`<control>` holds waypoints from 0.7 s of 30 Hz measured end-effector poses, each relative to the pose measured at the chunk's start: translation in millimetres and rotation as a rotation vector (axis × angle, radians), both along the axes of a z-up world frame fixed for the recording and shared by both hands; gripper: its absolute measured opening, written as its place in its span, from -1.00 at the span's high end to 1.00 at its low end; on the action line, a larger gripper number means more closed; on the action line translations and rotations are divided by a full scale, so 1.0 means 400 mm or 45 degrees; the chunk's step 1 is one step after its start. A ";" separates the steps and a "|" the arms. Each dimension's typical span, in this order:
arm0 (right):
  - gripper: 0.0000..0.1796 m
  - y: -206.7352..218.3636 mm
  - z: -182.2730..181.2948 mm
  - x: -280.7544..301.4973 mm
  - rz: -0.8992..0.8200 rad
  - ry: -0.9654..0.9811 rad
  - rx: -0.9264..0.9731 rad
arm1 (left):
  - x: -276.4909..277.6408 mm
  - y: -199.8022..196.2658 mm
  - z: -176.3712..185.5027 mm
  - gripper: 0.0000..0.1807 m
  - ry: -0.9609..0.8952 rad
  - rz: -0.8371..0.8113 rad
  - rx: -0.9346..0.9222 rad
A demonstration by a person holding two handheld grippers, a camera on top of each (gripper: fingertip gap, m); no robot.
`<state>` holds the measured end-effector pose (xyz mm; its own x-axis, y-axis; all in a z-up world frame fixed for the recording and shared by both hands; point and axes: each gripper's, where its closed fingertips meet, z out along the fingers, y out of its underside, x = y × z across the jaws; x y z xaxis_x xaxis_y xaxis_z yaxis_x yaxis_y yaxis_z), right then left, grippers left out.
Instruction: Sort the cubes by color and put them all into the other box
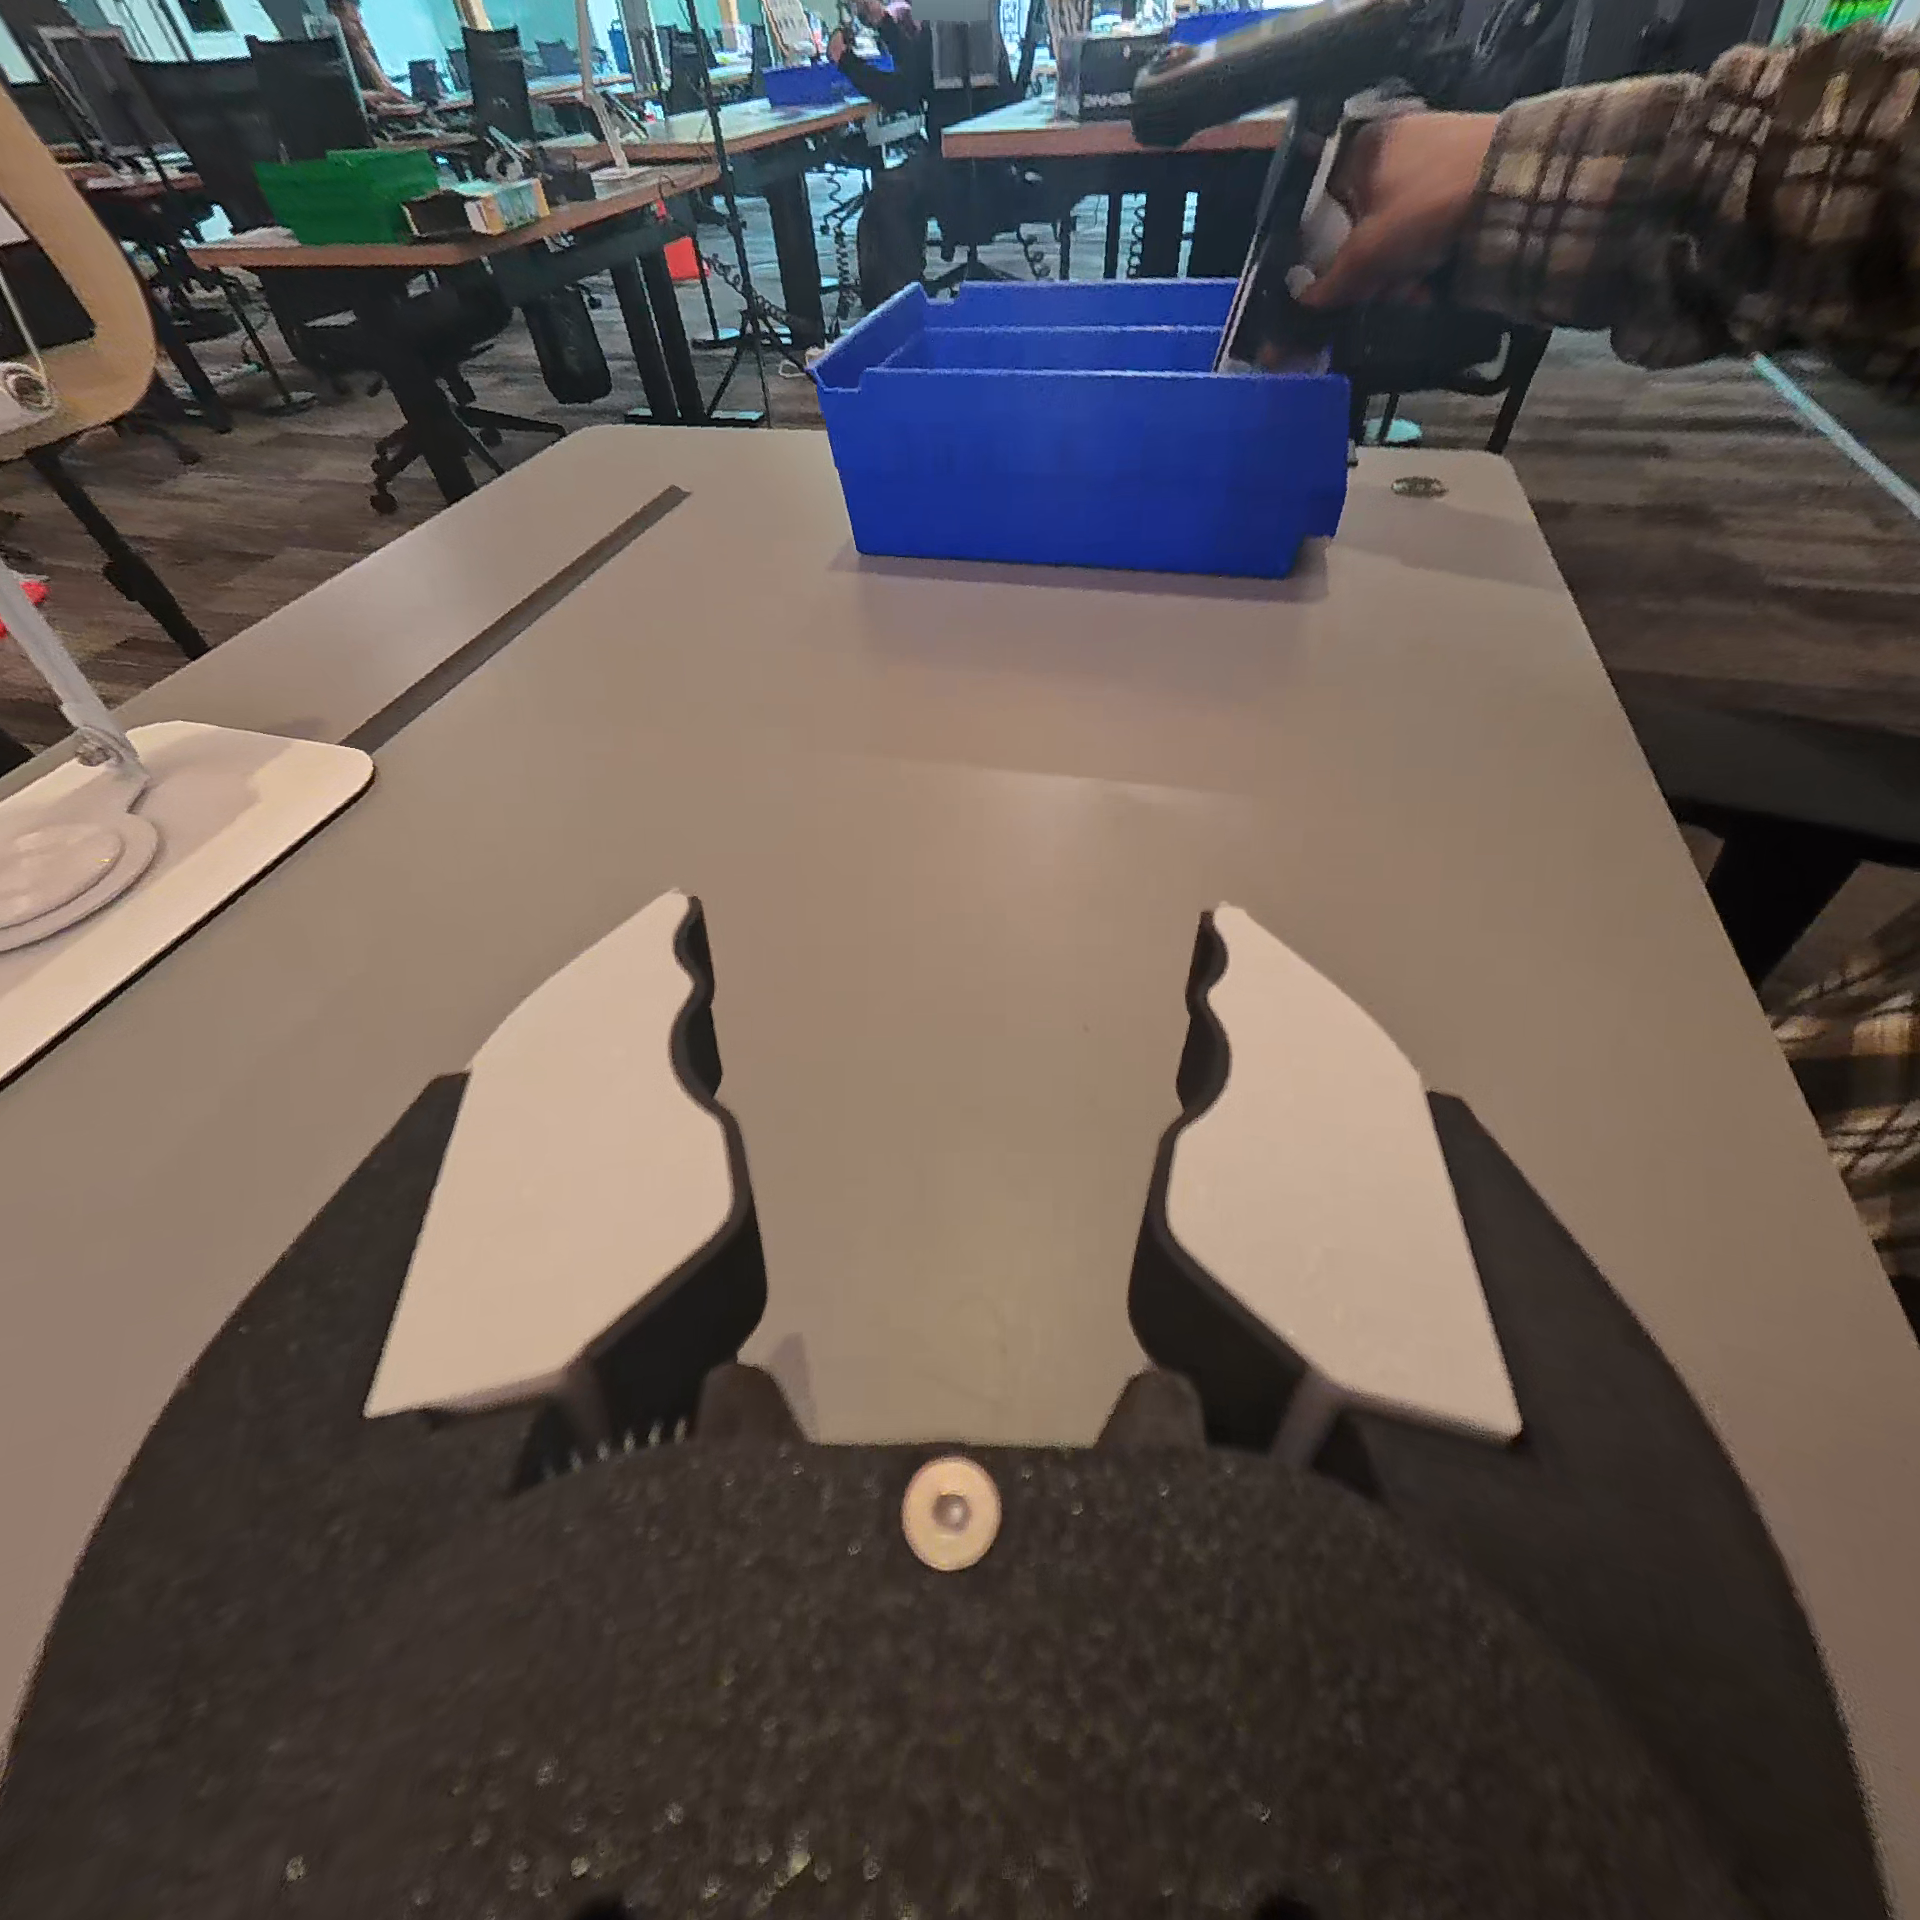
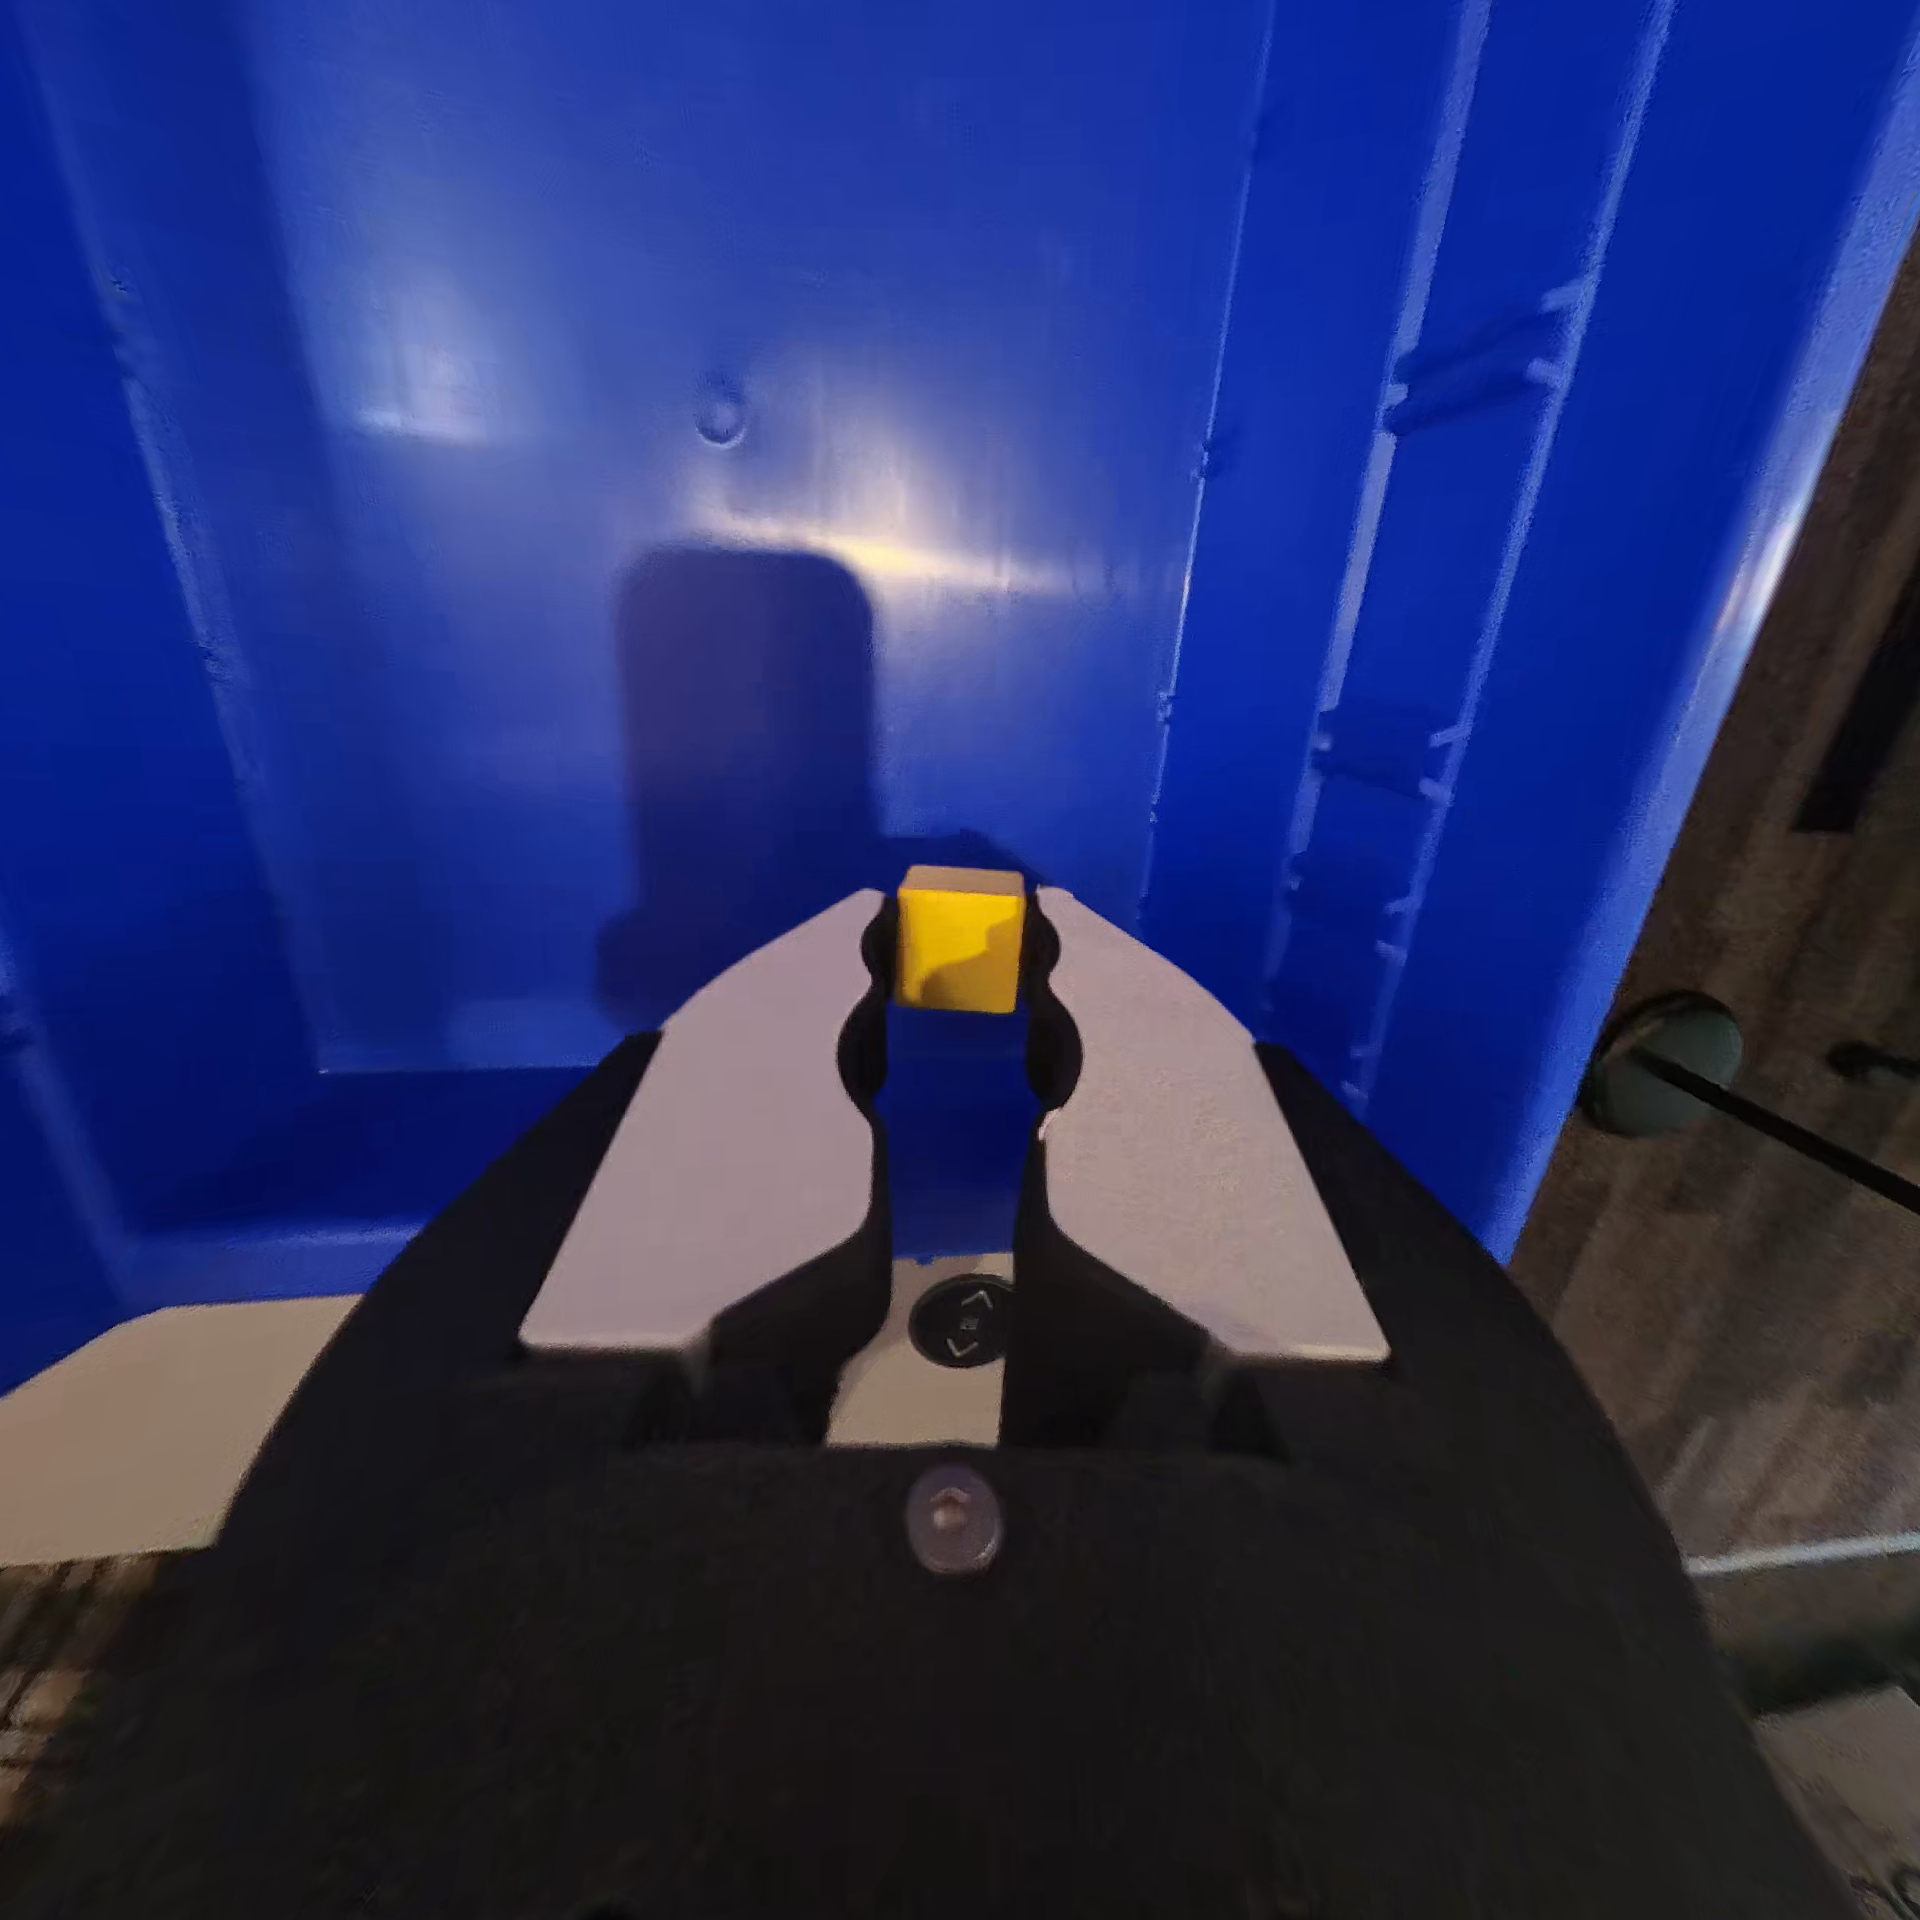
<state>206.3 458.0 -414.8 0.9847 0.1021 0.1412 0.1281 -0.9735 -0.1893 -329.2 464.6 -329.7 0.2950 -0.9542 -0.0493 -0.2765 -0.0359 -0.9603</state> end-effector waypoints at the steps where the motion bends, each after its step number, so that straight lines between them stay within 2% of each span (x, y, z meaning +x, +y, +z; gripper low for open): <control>1: 0.75 0.001 -0.004 0.008 0.003 -0.024 -0.009 | 0.002 -0.001 -0.004 0.04 0.016 -0.002 0.013; 3: 0.74 0.005 -0.008 0.020 0.008 -0.060 -0.020 | 0.005 -0.004 -0.010 0.04 0.044 -0.007 0.032; 5: 0.55 0.010 -0.006 0.023 0.001 -0.067 -0.020 | 0.006 -0.005 -0.015 0.04 0.061 -0.008 0.041; 9: 0.33 0.021 0.050 -0.004 0.042 -0.088 0.022 | 0.006 -0.006 -0.014 0.04 0.050 -0.013 0.037; 13: 0.23 0.071 0.213 -0.114 0.155 -0.002 0.289 | 0.003 -0.002 -0.013 0.03 0.035 -0.010 0.021; 17: 0.03 0.109 0.394 -0.274 0.336 0.078 0.624 | 0.004 0.002 -0.020 0.03 0.044 -0.001 0.009; 21: 0.00 0.117 0.484 -0.475 0.566 0.234 0.936 | 0.002 0.009 -0.028 0.02 0.063 0.020 0.010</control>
